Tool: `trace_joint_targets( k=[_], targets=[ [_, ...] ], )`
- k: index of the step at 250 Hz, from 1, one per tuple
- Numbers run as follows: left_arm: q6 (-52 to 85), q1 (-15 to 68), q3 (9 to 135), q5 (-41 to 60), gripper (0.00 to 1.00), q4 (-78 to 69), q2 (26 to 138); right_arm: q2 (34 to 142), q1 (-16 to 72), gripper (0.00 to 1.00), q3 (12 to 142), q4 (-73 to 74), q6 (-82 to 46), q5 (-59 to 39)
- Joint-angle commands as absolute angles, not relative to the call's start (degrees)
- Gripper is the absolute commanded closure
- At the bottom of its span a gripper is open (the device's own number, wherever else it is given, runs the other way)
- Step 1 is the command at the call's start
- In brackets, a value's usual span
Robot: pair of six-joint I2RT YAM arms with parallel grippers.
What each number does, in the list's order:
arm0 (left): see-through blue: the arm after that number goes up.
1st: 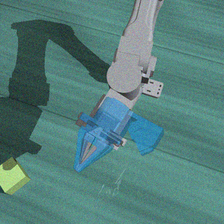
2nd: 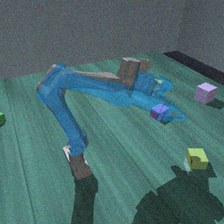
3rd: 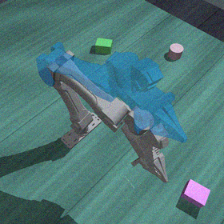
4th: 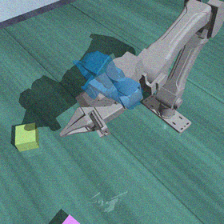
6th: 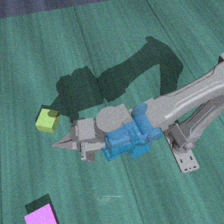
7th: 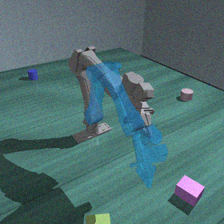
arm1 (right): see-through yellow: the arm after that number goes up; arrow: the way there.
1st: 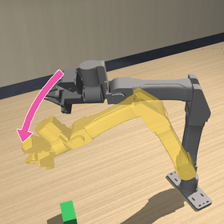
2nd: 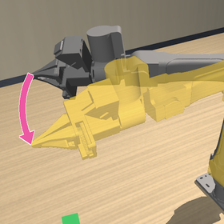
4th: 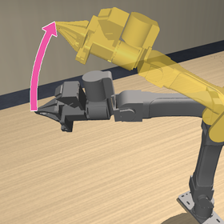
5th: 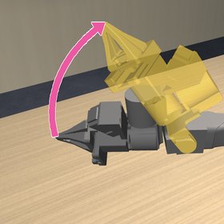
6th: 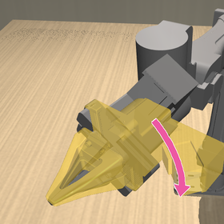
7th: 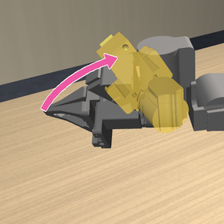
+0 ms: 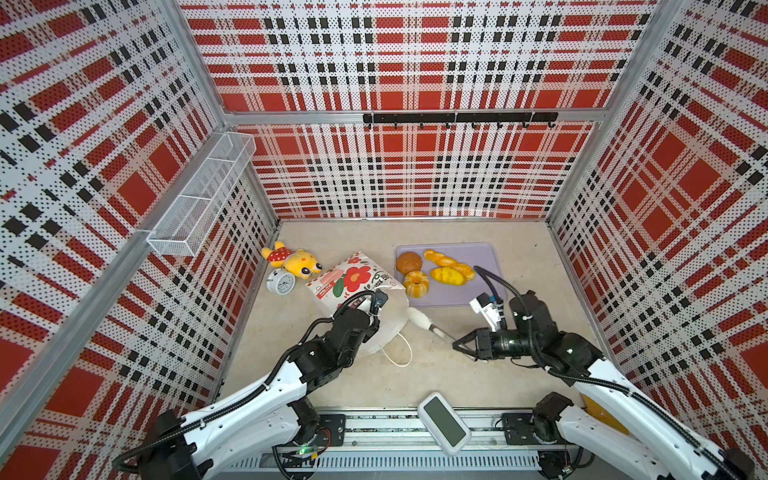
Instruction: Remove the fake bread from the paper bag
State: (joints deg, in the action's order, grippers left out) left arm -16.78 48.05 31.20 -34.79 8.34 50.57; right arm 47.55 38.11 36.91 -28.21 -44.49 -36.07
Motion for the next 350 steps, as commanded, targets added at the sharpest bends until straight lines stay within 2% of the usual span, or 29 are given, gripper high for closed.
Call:
trace_joint_targets(
  k=[1,33,82,155,234,350],
  targets=[
    [-16.4,48.6,32.1,-35.2,1.0,6.2,50.5,51.7,43.8,0.72,35.9,-8.2,-54.6,-31.3],
    [-16.5,48.5,31.9,-35.2,1.0,5.8,50.6,60.9,49.1,0.74,36.9,2.5,-58.2,-29.6],
    [-16.5,48.4,31.8,-34.9,1.0,5.7,50.1,71.6,50.8,0.75,38.0,16.3,-62.2,-25.7],
    [-16.5,48.5,31.8,-34.2,1.0,5.4,50.0,84.0,50.0,0.66,42.9,27.5,-66.6,-18.0],
    [-16.4,48.6,31.9,-33.8,1.0,5.4,49.9,93.0,49.0,0.6,45.7,33.6,-75.1,-13.6],
    [-16.4,48.6,32.0,-33.2,1.0,5.4,50.0,97.5,48.8,0.54,50.4,31.3,-77.2,-14.2]
  ],
)
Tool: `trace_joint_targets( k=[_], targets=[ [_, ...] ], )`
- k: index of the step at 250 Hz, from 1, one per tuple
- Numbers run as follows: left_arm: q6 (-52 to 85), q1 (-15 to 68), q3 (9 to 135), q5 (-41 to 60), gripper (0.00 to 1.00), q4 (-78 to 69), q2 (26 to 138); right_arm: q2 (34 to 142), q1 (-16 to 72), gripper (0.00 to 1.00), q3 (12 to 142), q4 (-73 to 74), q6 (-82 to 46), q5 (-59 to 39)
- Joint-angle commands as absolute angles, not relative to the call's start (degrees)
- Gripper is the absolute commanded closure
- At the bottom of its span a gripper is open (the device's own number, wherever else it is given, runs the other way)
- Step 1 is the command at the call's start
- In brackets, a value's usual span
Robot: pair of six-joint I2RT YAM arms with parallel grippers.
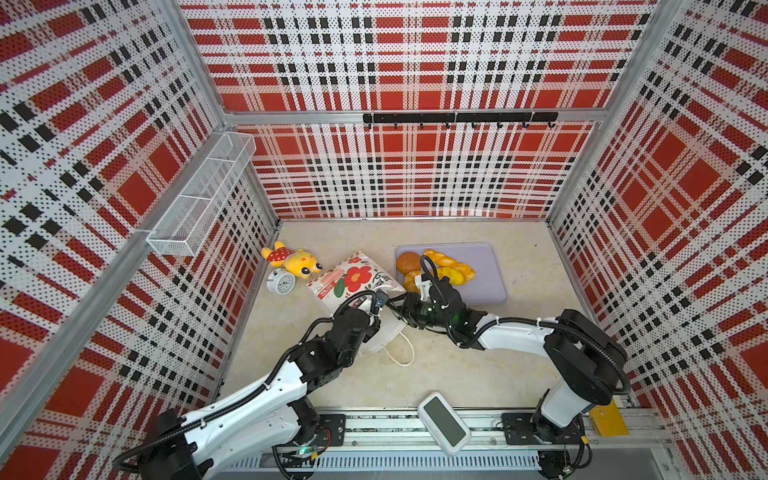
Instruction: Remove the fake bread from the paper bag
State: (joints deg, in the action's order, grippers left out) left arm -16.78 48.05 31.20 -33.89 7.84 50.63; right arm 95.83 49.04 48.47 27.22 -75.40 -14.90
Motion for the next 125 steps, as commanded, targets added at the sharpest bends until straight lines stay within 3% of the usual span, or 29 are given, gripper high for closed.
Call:
trace_joint_targets(
  k=[1,97,125],
  targets=[
    [-16.4,48.6,32.1,-33.2,1.0,5.4,50.0,97.5,48.7,0.54,50.4,31.4,-77.3,-14.2],
    [-16.4,48.7,32.0,-33.1,1.0,5.4,49.8,100.7,48.8,0.56,49.3,32.8,-80.5,-14.4],
    [-16.4,48.7,32.1,-33.1,1.0,5.4,50.1,100.7,48.8,0.66,50.0,31.5,-79.3,-14.6]
  ],
)
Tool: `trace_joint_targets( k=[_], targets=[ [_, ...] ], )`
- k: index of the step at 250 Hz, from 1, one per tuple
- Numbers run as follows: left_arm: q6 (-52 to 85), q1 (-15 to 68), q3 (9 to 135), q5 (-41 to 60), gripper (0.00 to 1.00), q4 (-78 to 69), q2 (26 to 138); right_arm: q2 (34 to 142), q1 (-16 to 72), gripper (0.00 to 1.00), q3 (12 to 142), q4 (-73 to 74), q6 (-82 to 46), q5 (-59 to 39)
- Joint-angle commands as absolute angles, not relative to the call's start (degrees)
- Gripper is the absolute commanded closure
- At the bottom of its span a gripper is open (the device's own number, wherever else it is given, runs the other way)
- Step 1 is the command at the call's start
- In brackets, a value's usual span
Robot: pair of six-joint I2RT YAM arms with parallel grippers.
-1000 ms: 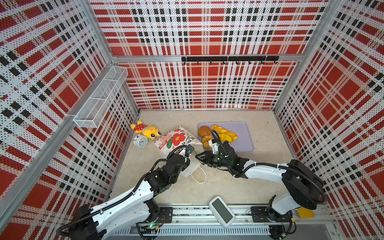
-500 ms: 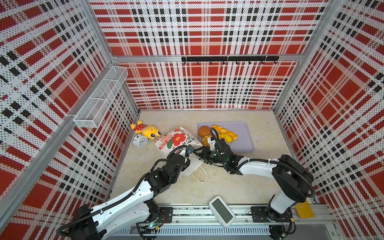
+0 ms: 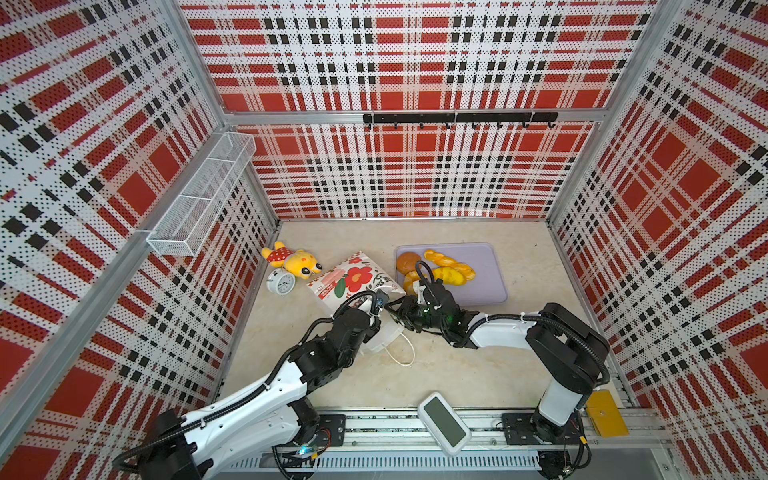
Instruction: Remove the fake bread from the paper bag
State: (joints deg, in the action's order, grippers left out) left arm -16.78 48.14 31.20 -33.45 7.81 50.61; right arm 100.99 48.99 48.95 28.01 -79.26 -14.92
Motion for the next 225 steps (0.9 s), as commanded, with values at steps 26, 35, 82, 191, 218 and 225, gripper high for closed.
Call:
trace_joint_targets(
  k=[26,35,82,191,218,225],
  targets=[
    [-16.4,48.8,32.1,-33.1,1.0,5.4,50.0,101.3,48.8,0.75,49.7,33.4,-79.5,-15.1],
    [-16.4,48.7,32.0,-33.1,1.0,5.4,50.0,101.2,48.8,0.78,49.4,34.3,-79.3,-15.2],
    [-16.0,48.7,32.0,-33.4,1.0,5.5,49.8,95.2,49.7,0.93,47.5,32.6,-74.7,-16.0],
    [-14.3,44.8,34.3,-32.0,1.0,6.3,51.3,64.4,52.8,1.0,35.1,11.0,-65.8,-13.9],
    [-14.1,43.4,35.0,-31.0,1.0,6.3,51.8,55.5,52.9,1.0,34.0,2.0,-64.3,-12.5],
    [-14.0,43.2,35.0,-30.8,1.0,6.2,52.0,53.4,52.9,1.0,33.8,-0.2,-63.8,-11.9]
  ],
)
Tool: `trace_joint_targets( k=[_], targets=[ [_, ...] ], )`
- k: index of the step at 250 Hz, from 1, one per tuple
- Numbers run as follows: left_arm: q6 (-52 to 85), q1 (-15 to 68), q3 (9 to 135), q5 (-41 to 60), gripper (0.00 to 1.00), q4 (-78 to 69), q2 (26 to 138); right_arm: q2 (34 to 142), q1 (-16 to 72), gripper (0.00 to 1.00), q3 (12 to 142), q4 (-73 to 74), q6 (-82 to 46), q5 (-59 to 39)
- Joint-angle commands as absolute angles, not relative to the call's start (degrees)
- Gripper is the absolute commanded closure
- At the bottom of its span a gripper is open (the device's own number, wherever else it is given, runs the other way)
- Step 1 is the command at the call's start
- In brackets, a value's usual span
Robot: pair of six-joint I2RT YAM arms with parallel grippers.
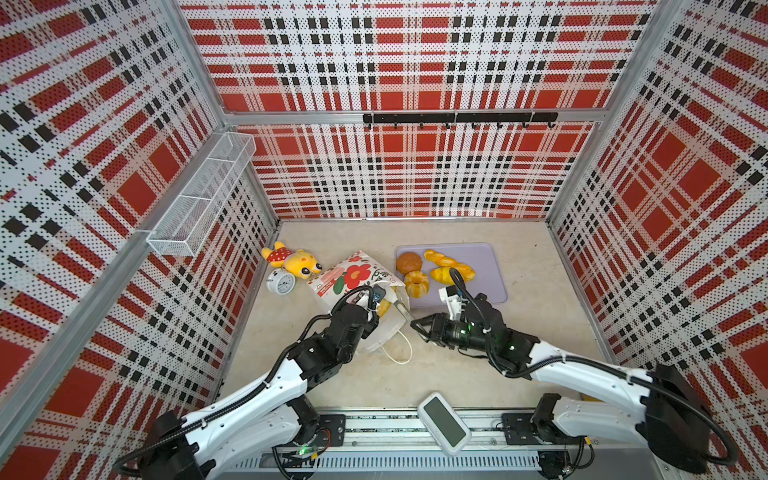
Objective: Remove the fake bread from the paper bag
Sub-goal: 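Clamp the long baguette with the right gripper's tongs and lift it out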
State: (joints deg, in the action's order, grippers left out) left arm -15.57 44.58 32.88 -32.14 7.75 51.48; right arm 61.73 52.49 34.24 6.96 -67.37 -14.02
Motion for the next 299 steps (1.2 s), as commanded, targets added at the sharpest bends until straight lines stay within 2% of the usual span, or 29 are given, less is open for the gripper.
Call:
trace_joint_targets(
  k=[1,51,108,153,194,244,299],
  targets=[
    [-14.0,43.1,35.0,-30.8,1.0,6.2,51.9,53.1,52.9,1.0,33.8,-0.5,-63.7,-11.8],
    [-13.5,42.6,34.7,-30.5,1.0,6.2,52.1,42.7,52.5,1.0,37.3,-16.4,-58.9,-8.5],
    [-12.9,42.6,33.9,-30.7,1.0,6.2,51.6,41.3,46.4,1.0,49.7,-36.4,-46.1,-5.2],
    [-12.6,42.6,33.4,-30.4,1.0,5.8,51.7,47.9,37.2,1.0,62.8,-47.3,-27.5,-0.8],
    [-12.7,42.7,33.5,-30.5,1.0,6.1,51.3,56.8,26.2,1.0,71.1,-49.7,-9.4,-3.0],
    [-12.6,43.5,33.4,-31.2,1.0,6.6,50.5,65.9,14.5,1.0,76.7,-53.3,5.5,-6.4],
    [-12.6,43.6,33.5,-31.0,1.0,6.7,51.0,70.7,7.6,1.0,76.1,-51.5,16.7,-9.7]
  ],
)
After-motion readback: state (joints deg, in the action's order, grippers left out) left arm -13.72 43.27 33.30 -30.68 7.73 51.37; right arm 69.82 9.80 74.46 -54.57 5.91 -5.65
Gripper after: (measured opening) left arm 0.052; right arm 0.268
